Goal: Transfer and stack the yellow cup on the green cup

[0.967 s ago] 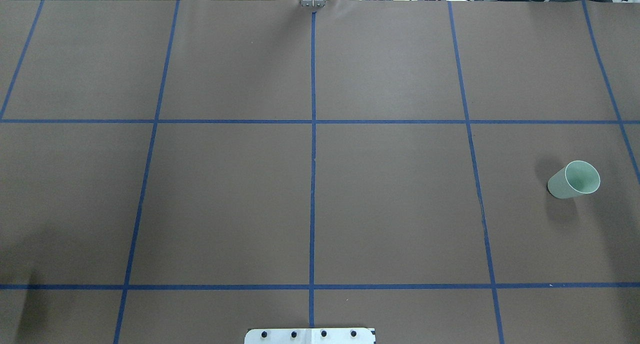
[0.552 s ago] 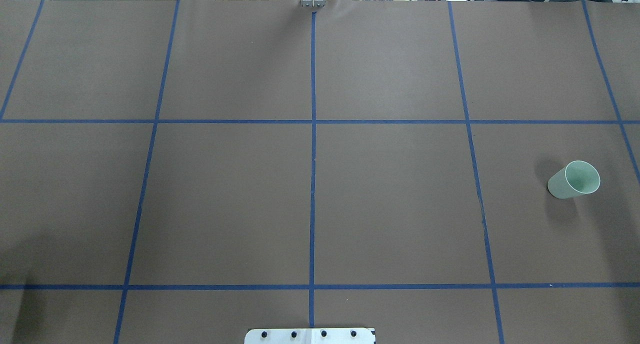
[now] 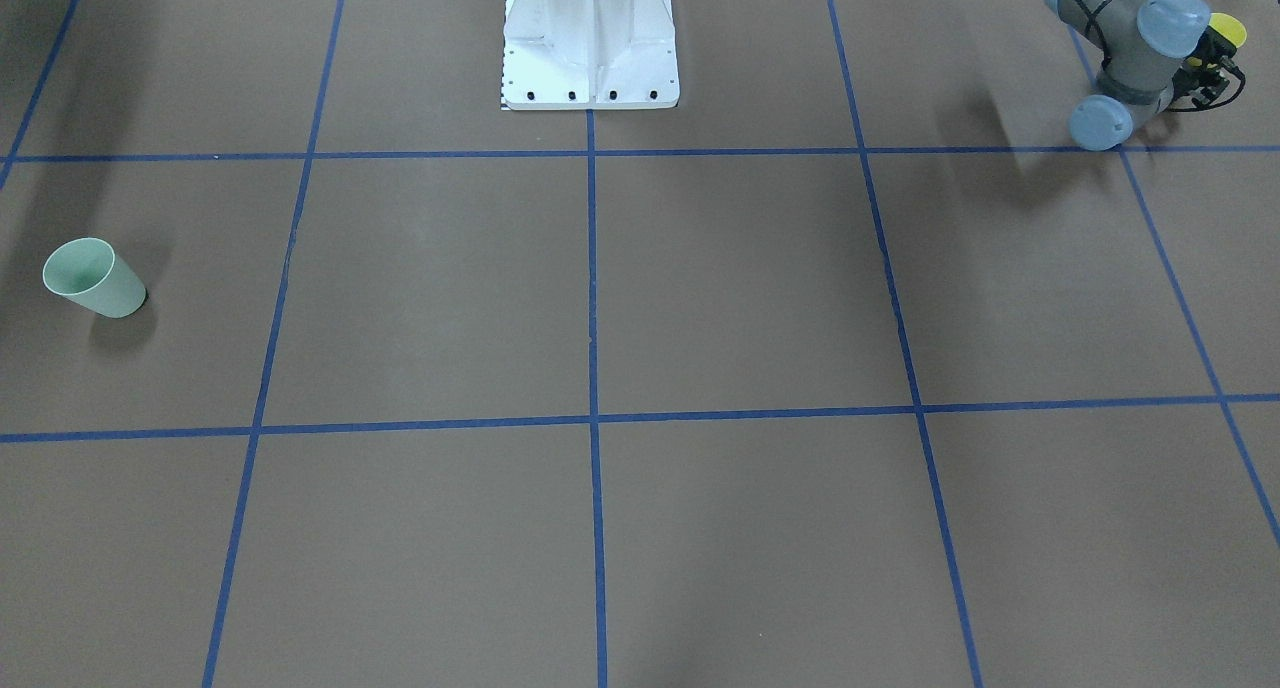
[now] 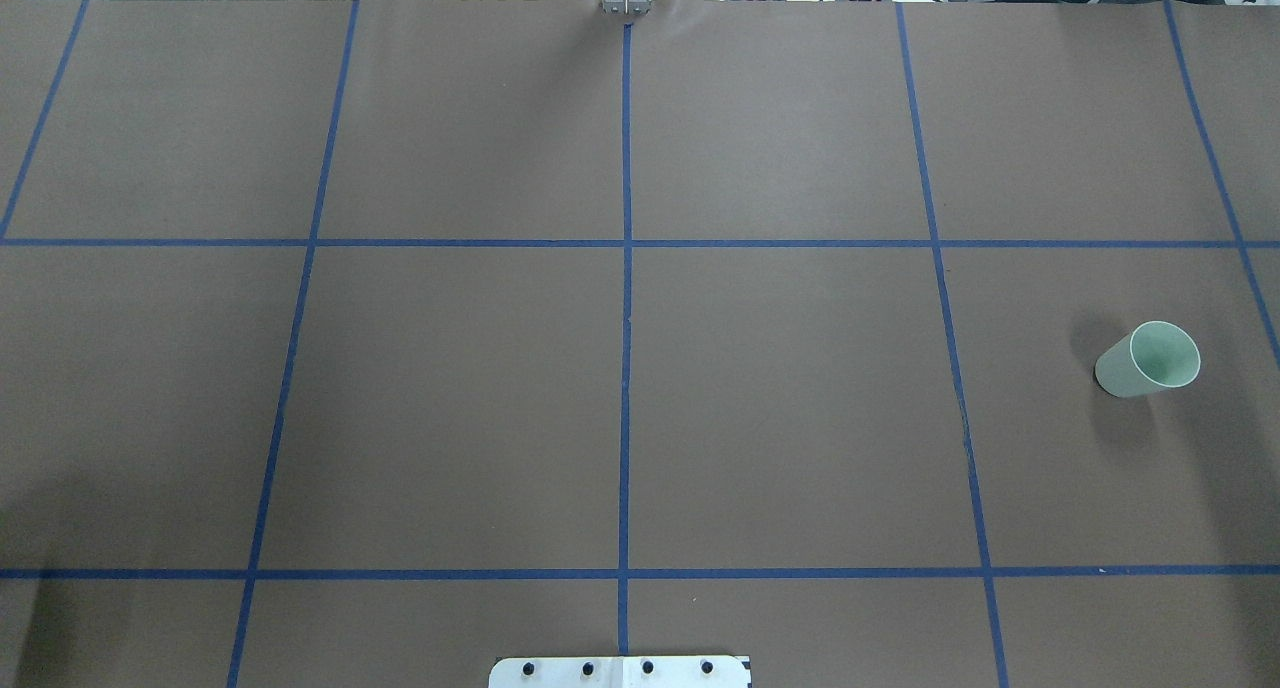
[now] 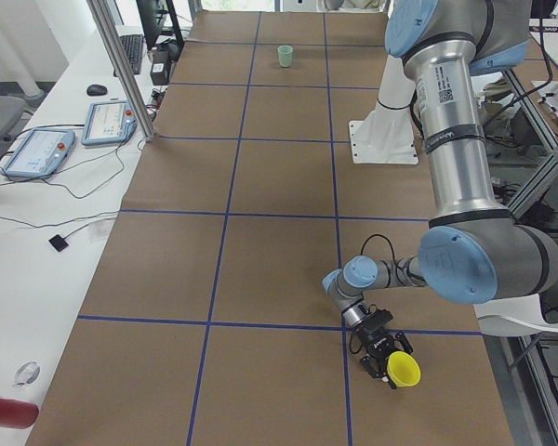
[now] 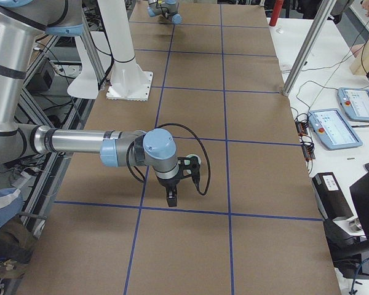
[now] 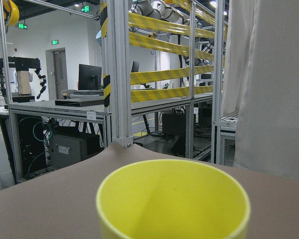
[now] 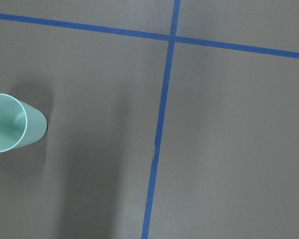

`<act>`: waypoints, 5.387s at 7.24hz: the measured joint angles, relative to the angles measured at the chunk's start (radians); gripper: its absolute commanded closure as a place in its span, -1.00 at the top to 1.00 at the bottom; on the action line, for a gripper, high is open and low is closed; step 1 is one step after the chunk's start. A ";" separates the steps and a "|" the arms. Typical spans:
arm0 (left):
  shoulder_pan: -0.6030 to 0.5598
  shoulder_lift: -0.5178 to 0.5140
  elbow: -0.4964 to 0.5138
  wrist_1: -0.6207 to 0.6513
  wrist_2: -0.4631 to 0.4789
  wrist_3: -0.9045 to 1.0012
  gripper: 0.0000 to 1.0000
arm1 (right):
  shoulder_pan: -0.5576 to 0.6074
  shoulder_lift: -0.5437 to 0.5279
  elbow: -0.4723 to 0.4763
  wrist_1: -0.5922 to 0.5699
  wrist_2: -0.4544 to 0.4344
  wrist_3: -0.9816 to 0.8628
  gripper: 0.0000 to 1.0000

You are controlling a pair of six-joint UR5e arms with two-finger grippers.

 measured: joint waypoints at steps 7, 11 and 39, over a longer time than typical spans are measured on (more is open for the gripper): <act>-0.118 0.061 -0.291 0.026 0.568 0.318 -0.05 | -0.005 -0.006 -0.006 0.087 0.017 0.002 1.00; -0.174 -0.273 -0.327 -0.010 0.972 0.612 -0.06 | -0.010 0.017 -0.018 0.181 0.036 0.005 1.00; 0.025 -1.099 0.200 -1.699 0.764 2.548 0.00 | -0.754 1.070 -0.246 0.008 0.038 0.988 0.38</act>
